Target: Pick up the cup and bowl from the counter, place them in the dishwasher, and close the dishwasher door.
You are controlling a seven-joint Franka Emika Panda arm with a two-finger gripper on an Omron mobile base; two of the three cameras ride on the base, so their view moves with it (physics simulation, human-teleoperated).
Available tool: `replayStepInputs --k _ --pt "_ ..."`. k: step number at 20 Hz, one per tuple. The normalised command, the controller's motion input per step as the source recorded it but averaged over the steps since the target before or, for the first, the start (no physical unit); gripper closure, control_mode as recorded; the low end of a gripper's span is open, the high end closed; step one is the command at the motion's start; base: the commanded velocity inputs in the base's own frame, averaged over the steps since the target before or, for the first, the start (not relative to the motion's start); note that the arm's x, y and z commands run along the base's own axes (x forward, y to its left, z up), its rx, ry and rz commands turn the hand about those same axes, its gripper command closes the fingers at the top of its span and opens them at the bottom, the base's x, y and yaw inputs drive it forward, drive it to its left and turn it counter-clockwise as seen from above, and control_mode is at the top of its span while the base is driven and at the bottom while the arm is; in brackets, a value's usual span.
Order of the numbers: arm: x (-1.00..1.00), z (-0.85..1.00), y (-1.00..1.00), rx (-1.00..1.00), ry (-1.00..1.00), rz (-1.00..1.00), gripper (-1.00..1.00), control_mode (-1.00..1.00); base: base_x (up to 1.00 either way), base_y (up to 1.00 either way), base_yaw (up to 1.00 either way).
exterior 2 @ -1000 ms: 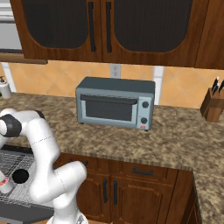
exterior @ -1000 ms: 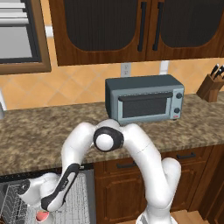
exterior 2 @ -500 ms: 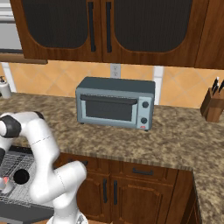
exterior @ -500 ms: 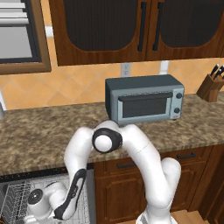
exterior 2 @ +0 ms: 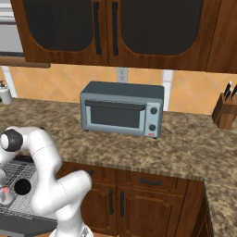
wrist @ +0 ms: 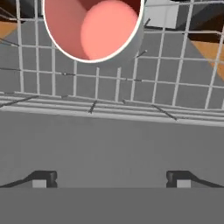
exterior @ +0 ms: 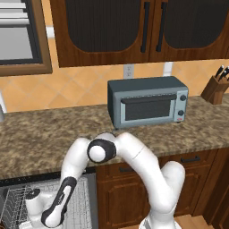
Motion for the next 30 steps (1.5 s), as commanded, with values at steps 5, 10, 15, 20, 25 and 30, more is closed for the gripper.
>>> replayStepInputs --k 5,10,15,20,25,30 --pt "-0.04 -0.61 0.43 -0.16 -0.01 0.0 -1.0 -1.0 0.0 0.0 0.0" --pt "0.0 -0.51 0.34 -0.17 -0.05 0.0 -1.0 -1.0 0.0 0.0 0.0" --pt "0.21 -0.63 -0.12 -0.01 -0.04 0.0 -1.0 -1.0 0.0 0.0 0.0" --pt "0.26 -0.47 -0.35 0.0 -0.09 0.0 -1.0 -1.0 0.0 0.0 0.0" --pt "0.46 0.12 -0.52 0.01 -0.23 -0.01 -1.0 -1.0 0.0 0.0 0.0" --pt "0.62 0.24 -0.54 0.09 -0.25 -0.02 -1.0 -1.0 0.0 0.0 0.0"
